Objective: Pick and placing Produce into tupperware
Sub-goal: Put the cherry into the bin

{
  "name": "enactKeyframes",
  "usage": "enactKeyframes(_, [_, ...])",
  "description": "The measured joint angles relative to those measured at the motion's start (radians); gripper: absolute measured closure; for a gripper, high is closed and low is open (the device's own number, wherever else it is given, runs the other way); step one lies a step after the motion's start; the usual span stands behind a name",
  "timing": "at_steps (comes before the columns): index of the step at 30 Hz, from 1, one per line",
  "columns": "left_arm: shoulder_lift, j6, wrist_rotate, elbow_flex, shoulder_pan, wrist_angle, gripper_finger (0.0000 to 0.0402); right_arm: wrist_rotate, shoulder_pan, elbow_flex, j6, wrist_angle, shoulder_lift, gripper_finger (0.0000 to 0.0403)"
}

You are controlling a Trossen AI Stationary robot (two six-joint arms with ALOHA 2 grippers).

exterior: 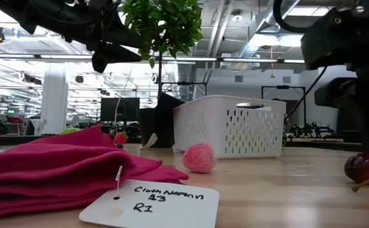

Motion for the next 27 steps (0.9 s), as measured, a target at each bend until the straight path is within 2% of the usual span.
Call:
enactKeyframes(7, [0.006,0.0,0.0,0.0,0.0,0.01,0.0217,0.0,-0.002,0.0,-0.001,0.023,-0.002,0.0264])
enactKeyframes(14, [0.006,0.0,0.0,0.0,0.0,0.01,0.0217,-0.01,-0.005,0.0,-0.026,0.024,-0.002,0.0386])
enactKeyframes(23, [0.006,0.001,0.0,0.0,0.0,0.01,0.0217,-0.002,-0.036,0.0,-0.087,0.02,-0.002,0.0392])
enactKeyframes(27, [0.006,0.001,0.0,0.0,0.0,0.01,0.0217,0.04,-0.061,0.025,-0.129,-0.017,-0.002,0.0388])
